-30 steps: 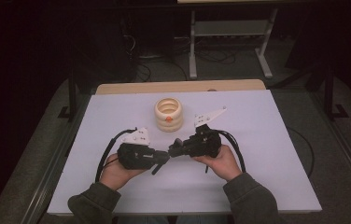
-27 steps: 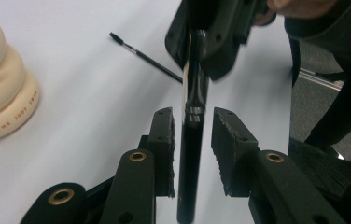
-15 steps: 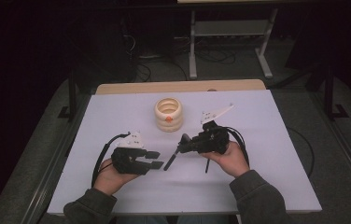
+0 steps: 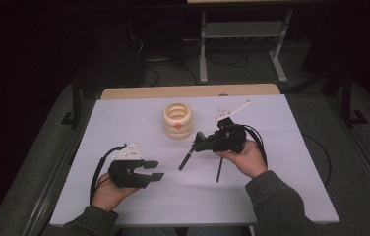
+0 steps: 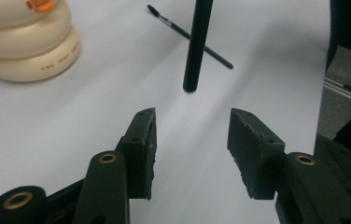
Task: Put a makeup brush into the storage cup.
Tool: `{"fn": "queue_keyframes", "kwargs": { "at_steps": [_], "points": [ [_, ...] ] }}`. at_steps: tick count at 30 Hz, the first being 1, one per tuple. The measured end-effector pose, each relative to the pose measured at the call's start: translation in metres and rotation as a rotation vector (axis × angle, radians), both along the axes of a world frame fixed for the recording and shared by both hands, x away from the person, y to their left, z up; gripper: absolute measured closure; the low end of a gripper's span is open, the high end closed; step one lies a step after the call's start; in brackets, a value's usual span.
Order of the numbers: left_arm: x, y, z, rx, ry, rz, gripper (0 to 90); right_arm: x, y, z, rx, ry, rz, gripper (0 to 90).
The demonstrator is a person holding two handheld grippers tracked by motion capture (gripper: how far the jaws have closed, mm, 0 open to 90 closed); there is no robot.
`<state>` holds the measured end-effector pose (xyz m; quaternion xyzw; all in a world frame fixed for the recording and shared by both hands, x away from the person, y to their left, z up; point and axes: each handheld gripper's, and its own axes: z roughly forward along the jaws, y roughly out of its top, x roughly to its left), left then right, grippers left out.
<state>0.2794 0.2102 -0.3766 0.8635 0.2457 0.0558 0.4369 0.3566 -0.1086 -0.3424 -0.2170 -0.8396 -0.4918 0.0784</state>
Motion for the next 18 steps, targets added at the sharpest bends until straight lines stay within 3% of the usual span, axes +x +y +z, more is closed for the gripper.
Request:
{"fn": "queue_keyframes", "kwargs": {
  "at_steps": [18],
  "points": [
    [-0.001, 0.015, -0.003, 0.026, -0.012, 0.058, 43.8, 0.025, 0.000, 0.027, -0.057, -0.016, -0.050, 77.4]
  ]
}}
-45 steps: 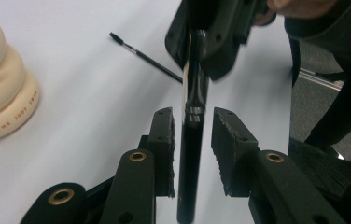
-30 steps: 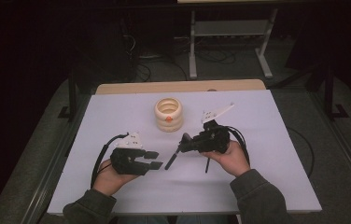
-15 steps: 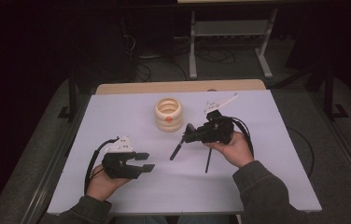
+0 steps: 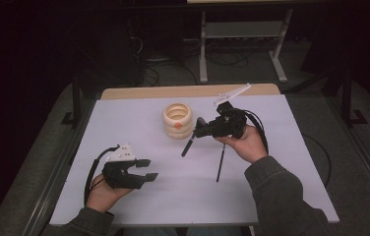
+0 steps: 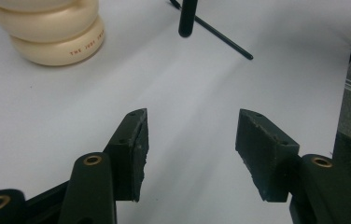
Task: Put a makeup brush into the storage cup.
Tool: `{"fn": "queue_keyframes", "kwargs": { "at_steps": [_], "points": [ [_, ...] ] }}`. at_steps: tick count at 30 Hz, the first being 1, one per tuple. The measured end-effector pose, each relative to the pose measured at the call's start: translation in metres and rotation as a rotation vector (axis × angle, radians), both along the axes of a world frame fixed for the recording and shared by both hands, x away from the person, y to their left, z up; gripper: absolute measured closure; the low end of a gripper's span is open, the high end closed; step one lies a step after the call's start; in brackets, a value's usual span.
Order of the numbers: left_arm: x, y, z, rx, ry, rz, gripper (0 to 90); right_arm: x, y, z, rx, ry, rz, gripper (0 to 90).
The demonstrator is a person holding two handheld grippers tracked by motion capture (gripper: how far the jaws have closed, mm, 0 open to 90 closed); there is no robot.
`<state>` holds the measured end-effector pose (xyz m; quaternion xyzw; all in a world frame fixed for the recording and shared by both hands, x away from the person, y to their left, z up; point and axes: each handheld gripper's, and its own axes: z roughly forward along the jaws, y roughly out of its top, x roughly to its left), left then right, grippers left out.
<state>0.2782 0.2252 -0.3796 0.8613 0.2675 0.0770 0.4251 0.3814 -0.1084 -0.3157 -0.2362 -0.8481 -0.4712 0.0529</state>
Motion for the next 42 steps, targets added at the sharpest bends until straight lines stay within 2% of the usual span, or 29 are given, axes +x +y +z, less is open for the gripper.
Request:
{"fn": "queue_keyframes", "kwargs": {
  "at_steps": [7, 12, 18, 23, 30, 34, 36, 42],
  "points": [
    [0.002, 0.007, 0.000, -0.004, 0.000, 0.020, 40.4, 0.013, 0.001, 0.016, -0.022, -0.014, -0.024, 77.4],
    [0.004, 0.012, 0.001, -0.025, -0.005, 0.041, 38.3, 0.022, 0.004, 0.028, -0.041, -0.038, -0.038, 77.4],
    [0.005, 0.014, 0.000, -0.015, 0.001, 0.049, 36.9, 0.032, 0.007, 0.044, -0.055, -0.050, -0.064, 77.4],
    [0.005, 0.018, 0.001, -0.025, -0.001, 0.059, 35.7, 0.040, 0.011, 0.055, -0.061, -0.058, -0.077, 77.4],
    [0.006, 0.020, 0.002, -0.029, -0.004, 0.061, 32.5, 0.053, 0.021, 0.062, -0.069, -0.068, -0.099, 77.4],
    [0.007, 0.020, 0.001, -0.025, -0.007, 0.061, 29.0, 0.066, 0.029, 0.068, -0.081, -0.070, -0.123, 77.4],
    [0.007, 0.020, 0.001, -0.034, -0.005, 0.068, 28.4, 0.070, 0.031, 0.069, -0.084, -0.070, -0.134, 77.4],
    [0.007, 0.019, 0.000, -0.025, -0.006, 0.062, 27.3, 0.083, 0.033, 0.069, -0.086, -0.065, -0.165, 77.4]
  ]
}}
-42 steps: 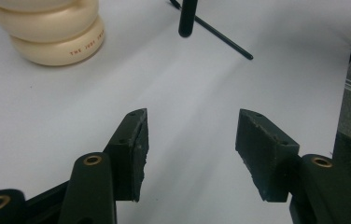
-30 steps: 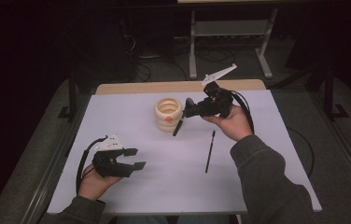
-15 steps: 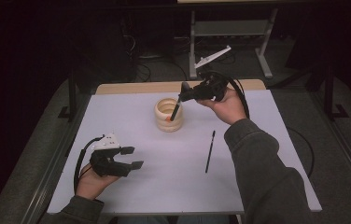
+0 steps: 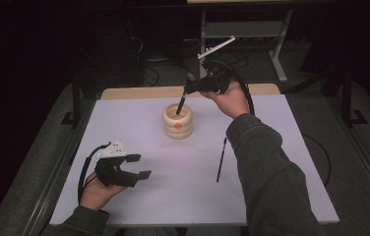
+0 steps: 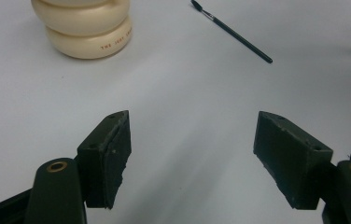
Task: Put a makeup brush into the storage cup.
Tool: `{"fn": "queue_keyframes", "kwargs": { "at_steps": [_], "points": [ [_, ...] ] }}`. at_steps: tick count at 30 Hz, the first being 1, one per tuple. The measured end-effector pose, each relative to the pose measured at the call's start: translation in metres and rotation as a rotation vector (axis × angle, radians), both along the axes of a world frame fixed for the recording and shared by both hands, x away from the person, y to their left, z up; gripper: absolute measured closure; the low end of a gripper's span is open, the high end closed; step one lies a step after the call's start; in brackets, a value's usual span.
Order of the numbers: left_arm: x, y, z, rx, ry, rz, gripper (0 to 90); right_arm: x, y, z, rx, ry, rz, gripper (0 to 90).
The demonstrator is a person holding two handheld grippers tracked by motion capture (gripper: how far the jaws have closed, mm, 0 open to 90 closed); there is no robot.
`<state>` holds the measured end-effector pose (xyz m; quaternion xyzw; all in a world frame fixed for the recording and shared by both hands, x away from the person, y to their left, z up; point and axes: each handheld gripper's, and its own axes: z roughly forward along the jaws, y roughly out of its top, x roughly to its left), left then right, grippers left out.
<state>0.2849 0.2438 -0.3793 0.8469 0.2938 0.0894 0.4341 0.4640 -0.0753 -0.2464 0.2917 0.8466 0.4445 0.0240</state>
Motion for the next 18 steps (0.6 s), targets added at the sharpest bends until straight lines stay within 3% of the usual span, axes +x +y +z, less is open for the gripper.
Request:
{"fn": "queue_keyframes", "kwargs": {
  "at_steps": [18],
  "points": [
    [0.000, 0.002, 0.002, 0.000, -0.001, 0.000, 26.8, 0.021, 0.008, -0.009, -0.038, -0.001, -0.080, 77.4]
  ]
}}
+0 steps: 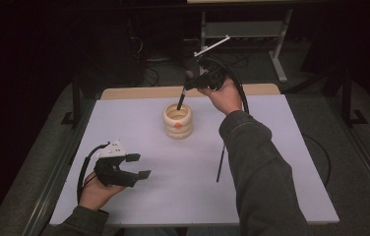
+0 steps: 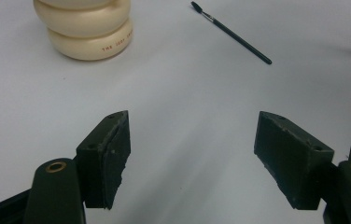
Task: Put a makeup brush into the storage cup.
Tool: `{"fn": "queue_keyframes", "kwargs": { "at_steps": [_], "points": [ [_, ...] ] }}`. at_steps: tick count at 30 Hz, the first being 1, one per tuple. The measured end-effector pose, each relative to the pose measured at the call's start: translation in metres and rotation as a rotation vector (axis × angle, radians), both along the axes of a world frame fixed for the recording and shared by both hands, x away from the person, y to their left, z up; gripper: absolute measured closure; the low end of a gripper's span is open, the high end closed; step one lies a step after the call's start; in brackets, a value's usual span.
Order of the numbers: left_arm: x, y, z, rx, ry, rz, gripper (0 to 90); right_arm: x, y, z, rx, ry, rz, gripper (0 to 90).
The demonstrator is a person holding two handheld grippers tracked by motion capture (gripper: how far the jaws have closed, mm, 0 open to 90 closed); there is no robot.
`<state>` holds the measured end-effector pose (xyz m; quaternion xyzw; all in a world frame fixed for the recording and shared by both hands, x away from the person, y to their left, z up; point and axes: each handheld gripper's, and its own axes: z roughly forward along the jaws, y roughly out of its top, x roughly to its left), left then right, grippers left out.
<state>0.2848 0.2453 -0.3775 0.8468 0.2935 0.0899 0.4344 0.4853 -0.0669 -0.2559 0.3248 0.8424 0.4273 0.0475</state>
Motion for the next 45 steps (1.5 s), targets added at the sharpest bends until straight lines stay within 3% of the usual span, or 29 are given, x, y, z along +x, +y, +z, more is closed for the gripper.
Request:
{"fn": "queue_keyframes", "kwargs": {
  "at_steps": [13, 27, 34, 43, 45],
  "points": [
    [0.000, -0.001, 0.000, 0.009, 0.006, 0.000, 26.3, 0.006, 0.006, -0.012, -0.004, 0.014, -0.027, 77.3],
    [0.000, -0.001, -0.001, 0.006, 0.008, -0.002, 26.1, 0.009, 0.013, -0.023, -0.025, 0.008, -0.019, 77.3],
    [0.000, 0.000, -0.001, 0.016, 0.009, -0.004, 26.1, 0.009, 0.017, -0.030, -0.029, 0.031, -0.029, 77.2],
    [0.000, -0.003, -0.004, 0.013, 0.021, -0.001, 26.0, 0.008, 0.022, -0.044, -0.023, 0.038, -0.025, 77.0],
    [0.001, -0.002, -0.004, 0.036, 0.020, -0.013, 26.0, 0.008, 0.021, -0.049, -0.025, 0.048, -0.023, 76.8]
  ]
}}
